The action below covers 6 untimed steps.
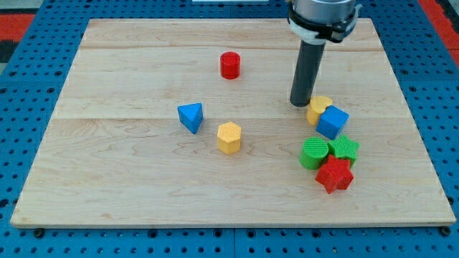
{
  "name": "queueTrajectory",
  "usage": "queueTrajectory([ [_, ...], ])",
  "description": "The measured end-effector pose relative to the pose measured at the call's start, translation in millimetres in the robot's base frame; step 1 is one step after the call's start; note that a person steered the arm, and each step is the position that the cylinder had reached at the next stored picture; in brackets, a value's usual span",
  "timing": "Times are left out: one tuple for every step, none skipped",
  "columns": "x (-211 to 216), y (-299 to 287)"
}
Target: Move the red circle into the yellow heart
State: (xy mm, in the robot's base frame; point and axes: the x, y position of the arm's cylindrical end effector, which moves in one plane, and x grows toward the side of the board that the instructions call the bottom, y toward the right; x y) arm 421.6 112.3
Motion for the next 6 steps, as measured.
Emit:
queueTrajectory([
  [-27, -3],
  [-102, -5],
  [-133, -94],
  [-146, -149],
  [-87, -118],
  [-78, -91],
])
